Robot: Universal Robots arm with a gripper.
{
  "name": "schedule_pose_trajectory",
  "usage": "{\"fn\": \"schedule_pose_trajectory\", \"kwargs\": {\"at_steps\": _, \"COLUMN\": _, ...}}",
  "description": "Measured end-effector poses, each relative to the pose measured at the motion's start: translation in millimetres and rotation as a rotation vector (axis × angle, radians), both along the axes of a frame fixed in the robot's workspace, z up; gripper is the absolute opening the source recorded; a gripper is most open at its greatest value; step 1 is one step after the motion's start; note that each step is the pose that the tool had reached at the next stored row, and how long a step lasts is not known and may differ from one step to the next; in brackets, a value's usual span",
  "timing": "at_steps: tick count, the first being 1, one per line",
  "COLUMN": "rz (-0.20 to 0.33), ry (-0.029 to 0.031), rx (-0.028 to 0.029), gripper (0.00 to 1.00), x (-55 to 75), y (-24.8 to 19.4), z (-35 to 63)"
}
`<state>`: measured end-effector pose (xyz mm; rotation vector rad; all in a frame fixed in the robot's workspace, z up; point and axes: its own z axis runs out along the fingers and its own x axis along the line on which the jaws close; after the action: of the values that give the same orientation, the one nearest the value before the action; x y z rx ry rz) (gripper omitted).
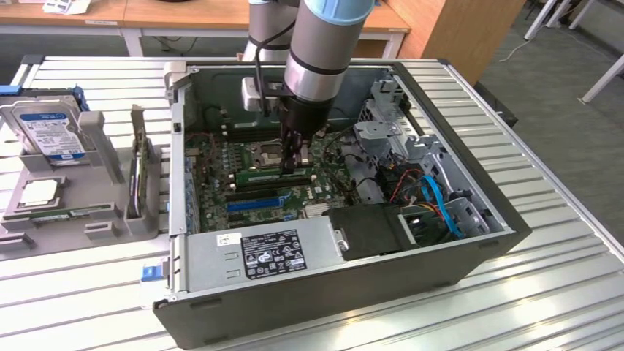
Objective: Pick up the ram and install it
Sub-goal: 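Insert the ram into the slot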
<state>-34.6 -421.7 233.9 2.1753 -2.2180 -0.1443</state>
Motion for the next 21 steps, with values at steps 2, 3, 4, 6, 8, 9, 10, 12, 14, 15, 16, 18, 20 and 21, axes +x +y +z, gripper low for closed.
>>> {"fn": "schedule_pose_trajectory", "kwargs": {"at_steps": 2, "rz": 0.000, "ry": 0.0000, "rx": 0.0000, "gripper": 0.12, "x": 0.0, "y": 0.0, "z": 0.0}}
{"fn": "schedule_pose_trajectory", "kwargs": {"at_steps": 3, "rz": 0.000, "ry": -0.0001, "rx": 0.0001, "gripper": 0.12, "x": 0.0, "y": 0.0, "z": -0.2}}
{"fn": "schedule_pose_trajectory", "kwargs": {"at_steps": 4, "rz": 0.000, "ry": -0.0002, "rx": 0.0004, "gripper": 0.12, "x": 0.0, "y": 0.1, "z": -0.5}}
{"fn": "schedule_pose_trajectory", "kwargs": {"at_steps": 6, "rz": 0.000, "ry": -0.0001, "rx": 0.0002, "gripper": 0.12, "x": 0.0, "y": 0.0, "z": -0.7}}
{"fn": "schedule_pose_trajectory", "kwargs": {"at_steps": 8, "rz": 0.000, "ry": -0.0001, "rx": 0.0002, "gripper": 0.12, "x": 0.5, "y": 0.0, "z": -1.3}}
{"fn": "schedule_pose_trajectory", "kwargs": {"at_steps": 9, "rz": 0.000, "ry": -0.0001, "rx": 0.0003, "gripper": 0.12, "x": 0.5, "y": 0.0, "z": -1.3}}
{"fn": "schedule_pose_trajectory", "kwargs": {"at_steps": 10, "rz": 0.000, "ry": 0.0000, "rx": 0.0003, "gripper": 0.12, "x": 0.5, "y": 0.0, "z": -1.3}}
{"fn": "schedule_pose_trajectory", "kwargs": {"at_steps": 12, "rz": 0.000, "ry": -0.0001, "rx": 0.0003, "gripper": 0.12, "x": 0.5, "y": 0.1, "z": -1.6}}
{"fn": "schedule_pose_trajectory", "kwargs": {"at_steps": 14, "rz": 0.000, "ry": -0.0001, "rx": 0.0002, "gripper": 0.12, "x": 0.1, "y": 0.0, "z": -1.9}}
{"fn": "schedule_pose_trajectory", "kwargs": {"at_steps": 15, "rz": 0.000, "ry": 0.0000, "rx": 0.0002, "gripper": 0.12, "x": 0.3, "y": 0.1, "z": -1.9}}
{"fn": "schedule_pose_trajectory", "kwargs": {"at_steps": 16, "rz": 0.000, "ry": 0.0000, "rx": 0.0002, "gripper": 0.12, "x": 0.3, "y": 0.1, "z": -1.9}}
{"fn": "schedule_pose_trajectory", "kwargs": {"at_steps": 18, "rz": 0.000, "ry": 0.0000, "rx": 0.0003, "gripper": 0.12, "x": 0.3, "y": 0.1, "z": -1.9}}
{"fn": "schedule_pose_trajectory", "kwargs": {"at_steps": 20, "rz": 0.000, "ry": 0.0000, "rx": 0.0003, "gripper": 0.12, "x": 0.3, "y": 0.2, "z": -2.3}}
{"fn": "schedule_pose_trajectory", "kwargs": {"at_steps": 21, "rz": 0.000, "ry": -0.0001, "rx": 0.0003, "gripper": 0.12, "x": 0.3, "y": 0.1, "z": -2.3}}
